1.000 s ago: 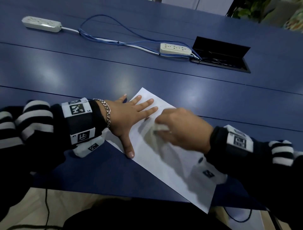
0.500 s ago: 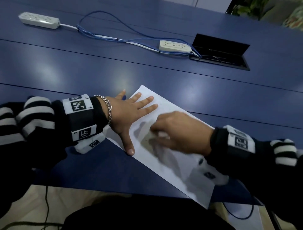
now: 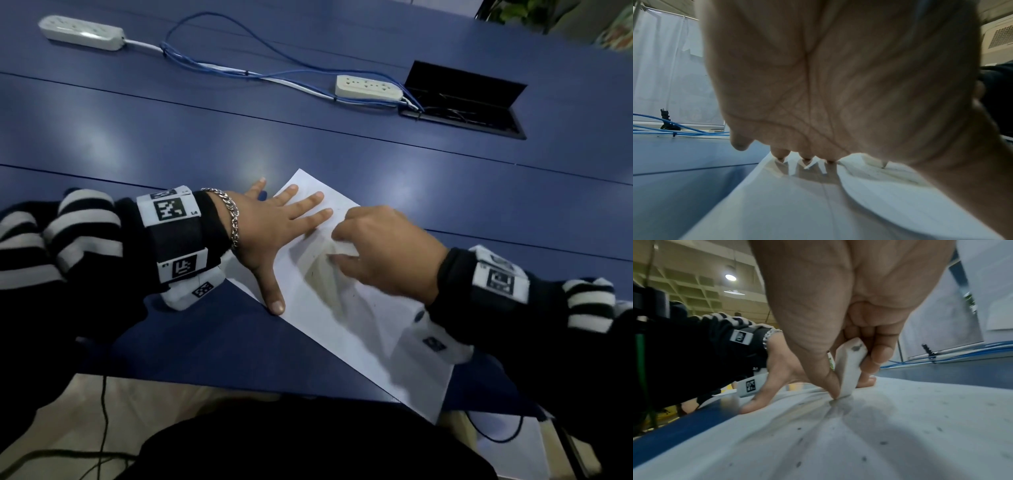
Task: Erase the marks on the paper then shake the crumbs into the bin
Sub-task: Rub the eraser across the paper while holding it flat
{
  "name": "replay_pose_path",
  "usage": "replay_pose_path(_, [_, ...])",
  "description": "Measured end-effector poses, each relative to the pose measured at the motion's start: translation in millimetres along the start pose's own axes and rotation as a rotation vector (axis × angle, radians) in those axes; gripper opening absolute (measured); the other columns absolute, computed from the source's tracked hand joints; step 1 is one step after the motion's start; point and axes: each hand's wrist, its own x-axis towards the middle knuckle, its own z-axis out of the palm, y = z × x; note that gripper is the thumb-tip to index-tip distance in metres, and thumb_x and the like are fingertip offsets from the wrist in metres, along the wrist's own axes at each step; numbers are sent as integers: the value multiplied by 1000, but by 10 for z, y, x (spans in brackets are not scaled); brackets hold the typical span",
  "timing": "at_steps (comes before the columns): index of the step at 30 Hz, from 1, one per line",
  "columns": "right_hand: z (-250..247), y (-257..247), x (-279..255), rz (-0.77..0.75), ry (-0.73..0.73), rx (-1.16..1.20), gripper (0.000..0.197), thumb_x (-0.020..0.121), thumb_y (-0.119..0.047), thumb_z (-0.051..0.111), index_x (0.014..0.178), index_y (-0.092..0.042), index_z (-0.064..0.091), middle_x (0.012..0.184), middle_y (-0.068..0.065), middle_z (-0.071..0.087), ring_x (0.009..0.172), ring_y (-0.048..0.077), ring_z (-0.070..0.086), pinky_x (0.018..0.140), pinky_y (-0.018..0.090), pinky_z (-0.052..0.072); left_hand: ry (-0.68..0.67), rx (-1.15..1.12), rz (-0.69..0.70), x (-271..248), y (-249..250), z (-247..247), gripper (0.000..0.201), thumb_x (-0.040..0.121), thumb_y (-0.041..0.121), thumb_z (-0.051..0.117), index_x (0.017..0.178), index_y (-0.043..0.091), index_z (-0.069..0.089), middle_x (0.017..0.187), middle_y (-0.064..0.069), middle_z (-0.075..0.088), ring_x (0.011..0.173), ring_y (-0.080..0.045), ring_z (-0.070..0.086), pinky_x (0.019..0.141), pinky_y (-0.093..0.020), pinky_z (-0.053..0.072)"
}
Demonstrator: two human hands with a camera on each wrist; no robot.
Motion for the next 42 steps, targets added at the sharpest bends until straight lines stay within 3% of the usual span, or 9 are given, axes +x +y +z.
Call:
replay_pose_path(4, [67,-460,-234,-212,-153,107,18,90,-30,55,93,-17,67,92,1,60,86,27,61,74,41,51,-6,19,2,16,7,-10,174,34,101,70,151,38,-43,162,8,-46,155,-31,-31,121,-73,-6])
replay_pose_path(9, [19,-84,-23,-11,-44,49,28,94,-47,57,89,-20,65,89,-2,59,85,25,59,75,36,47,-4,-8,-11,-6,-2,-9,173,37,99,73,151,39,-42,162,11,-46,155,-27,-33,122,-70,-9])
replay_pose_path(11, [48,-152,-95,-43,-13,47,26,95,-41,55,93,-17,67,92,1,61,87,27,61,76,38,48,-5,9,-12,7,4,-6,173,37,100,72,151,39,-42,162,10,-46,155,-28,-32,122,-70,-8])
replay_pose_path(14, [107,-393,-247,-177,-135,104,16,90,-30,56,93,-19,67,92,0,60,86,25,61,76,40,51,-11,30,-17,14,12,-16,174,35,102,70,149,38,-44,161,8,-47,155,-30,-32,122,-72,-6])
replay_pose_path(17, [53,-177,-98,-50,-86,117,22,91,-41,59,95,-21,68,93,-2,62,90,26,61,79,38,50,-11,15,-16,12,22,-22,173,36,99,73,150,40,-43,162,10,-46,155,-29,-33,123,-69,-9])
replay_pose_path(20, [-51,136,-40,131,14,44,32,91,-43,61,111,-20,71,99,1,67,97,26,62,82,39,51,-3,-5,-1,13,2,-11,170,37,100,72,148,43,-44,161,13,-47,155,-26,-34,125,-63,-11])
replay_pose_path(29, [35,128,-373,198,-37,112,41,92,-50,62,120,-22,71,108,-2,71,102,23,64,88,37,49,24,-77,128,-71,173,46,151,59,93,70,160,38,-29,165,14,-39,156,-24,-30,129,-52,-8])
replay_pose_path(38, [45,-85,-166,17,-64,159,35,90,-53,58,110,-26,70,104,-7,70,98,21,63,86,40,51,138,-85,40,-81,125,234,162,47,106,58,158,31,-34,165,7,-41,156,-27,-30,128,-54,-10])
replay_pose_path(42, [60,-228,-12,-27,-6,135,22,93,-40,60,100,-21,66,102,-3,67,95,25,61,78,38,49,180,-125,54,-74,116,301,164,41,109,52,159,30,-31,167,6,-39,157,-30,-28,129,-54,-7])
